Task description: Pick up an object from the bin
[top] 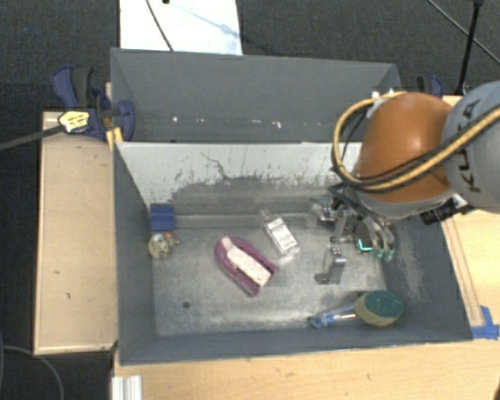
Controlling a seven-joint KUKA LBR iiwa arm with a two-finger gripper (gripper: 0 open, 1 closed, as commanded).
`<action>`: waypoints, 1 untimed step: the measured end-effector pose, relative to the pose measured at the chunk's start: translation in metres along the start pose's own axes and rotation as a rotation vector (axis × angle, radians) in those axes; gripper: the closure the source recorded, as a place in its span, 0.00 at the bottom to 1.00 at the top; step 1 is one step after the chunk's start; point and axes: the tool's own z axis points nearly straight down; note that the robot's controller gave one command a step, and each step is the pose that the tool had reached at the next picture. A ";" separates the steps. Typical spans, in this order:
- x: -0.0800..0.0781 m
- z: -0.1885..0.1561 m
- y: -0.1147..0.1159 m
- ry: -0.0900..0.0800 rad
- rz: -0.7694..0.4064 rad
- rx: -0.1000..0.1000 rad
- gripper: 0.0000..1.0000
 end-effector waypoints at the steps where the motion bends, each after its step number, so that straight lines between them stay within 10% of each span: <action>1: 0.047 0.049 -0.103 -0.003 -0.395 0.002 0.00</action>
Offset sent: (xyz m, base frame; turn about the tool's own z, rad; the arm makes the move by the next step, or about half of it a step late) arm -0.0456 -0.1013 -0.0482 -0.4005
